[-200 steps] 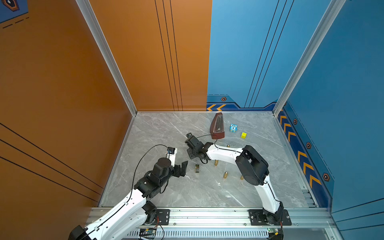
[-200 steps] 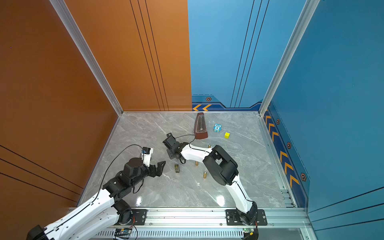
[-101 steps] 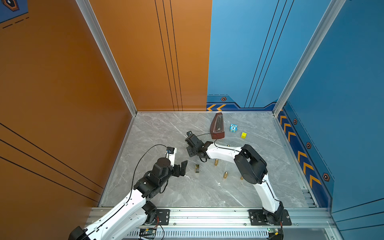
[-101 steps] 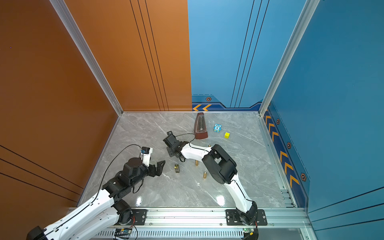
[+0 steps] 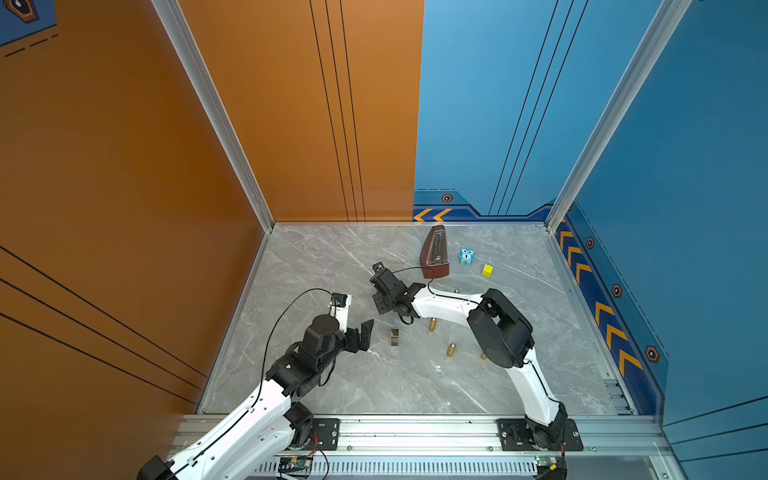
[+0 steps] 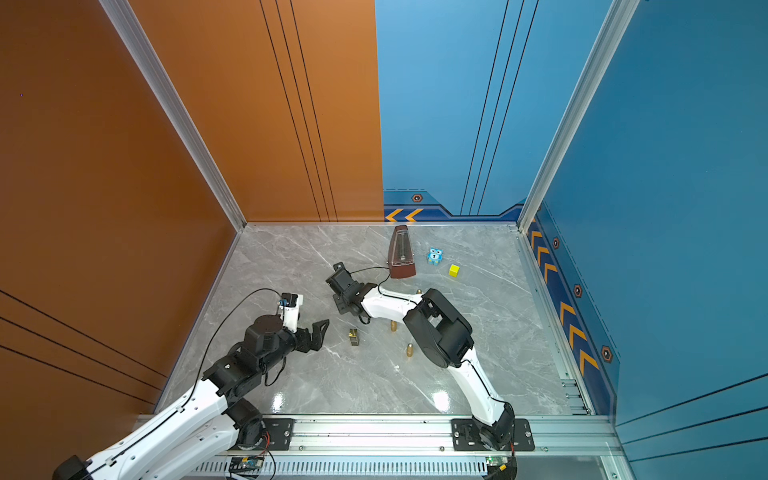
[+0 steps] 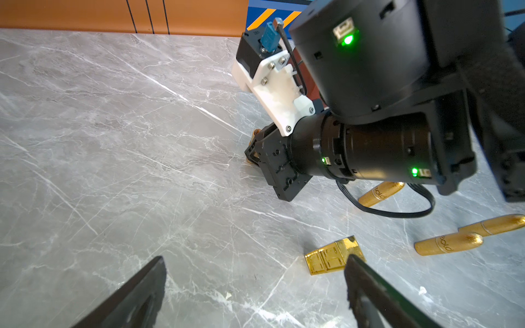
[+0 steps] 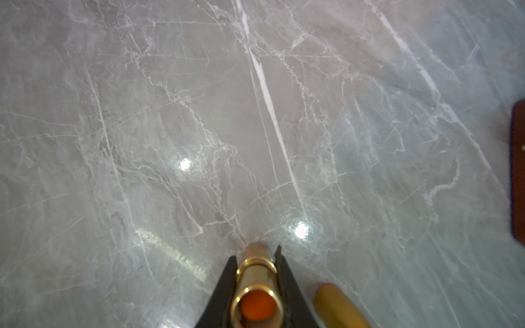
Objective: Open the lipstick cap
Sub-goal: Place the lipstick at the center of the board.
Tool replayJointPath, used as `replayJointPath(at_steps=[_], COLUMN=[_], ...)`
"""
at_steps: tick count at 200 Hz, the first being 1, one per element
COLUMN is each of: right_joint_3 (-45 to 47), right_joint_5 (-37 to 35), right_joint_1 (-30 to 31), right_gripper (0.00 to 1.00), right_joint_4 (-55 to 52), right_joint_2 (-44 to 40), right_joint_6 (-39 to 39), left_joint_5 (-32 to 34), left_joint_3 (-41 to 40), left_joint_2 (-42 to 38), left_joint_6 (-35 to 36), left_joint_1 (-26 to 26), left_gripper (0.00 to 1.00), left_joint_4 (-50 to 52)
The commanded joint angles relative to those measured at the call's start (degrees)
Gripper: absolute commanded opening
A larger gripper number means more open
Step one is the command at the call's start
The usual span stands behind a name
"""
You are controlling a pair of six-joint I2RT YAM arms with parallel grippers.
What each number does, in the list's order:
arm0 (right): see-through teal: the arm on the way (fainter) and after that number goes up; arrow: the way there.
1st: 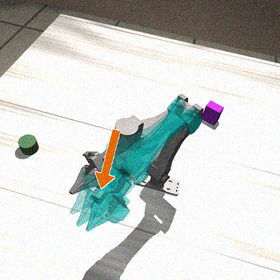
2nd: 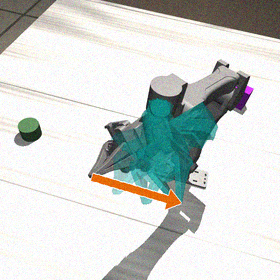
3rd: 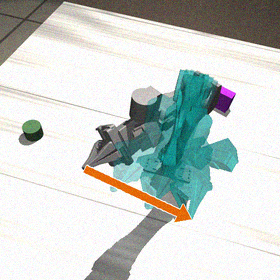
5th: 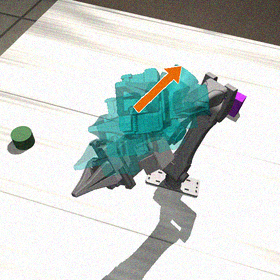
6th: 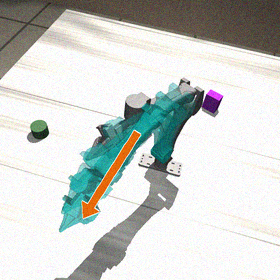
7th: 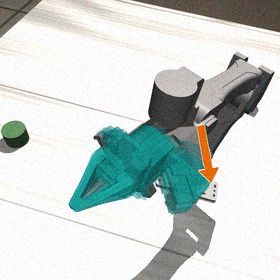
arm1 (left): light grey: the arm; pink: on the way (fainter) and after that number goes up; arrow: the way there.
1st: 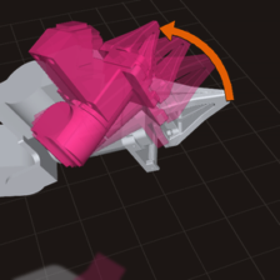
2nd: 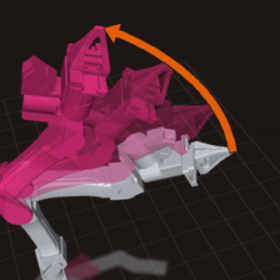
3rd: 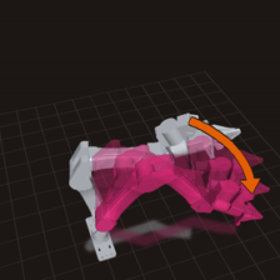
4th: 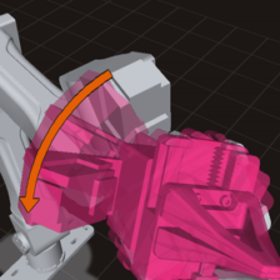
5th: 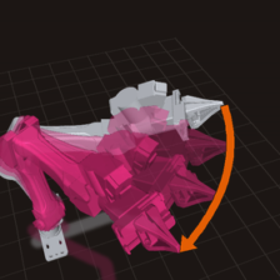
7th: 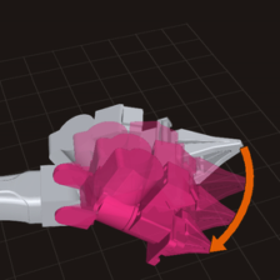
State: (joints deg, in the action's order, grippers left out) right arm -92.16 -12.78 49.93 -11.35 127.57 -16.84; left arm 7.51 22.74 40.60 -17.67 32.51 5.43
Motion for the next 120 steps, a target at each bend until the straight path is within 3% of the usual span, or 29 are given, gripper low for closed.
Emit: replayJointPath(at_steps=[1, 120], right_joint_3=[-1.16, -3.0], right_joint_5=[-1.42, -0.81], right_joint_1=[0.32, 0.3], right_gripper=[0.25, 0.4], right_joint_4=[-0.42, -1.65], right_joint_2=[1.55, 0.48], right_joint_6=[0.64, 0.49], left_joint_5=[0.23, -0.48], left_joint_3=[-0.43, 0.08], left_joint_2=[-0.43, -0.35], left_joint_6=[-0.23, -0.17], left_joint_1=[-0.61, -1.05], left_gripper=[0.99, 0.99], left_joint_4=[-0.66, -0.18])
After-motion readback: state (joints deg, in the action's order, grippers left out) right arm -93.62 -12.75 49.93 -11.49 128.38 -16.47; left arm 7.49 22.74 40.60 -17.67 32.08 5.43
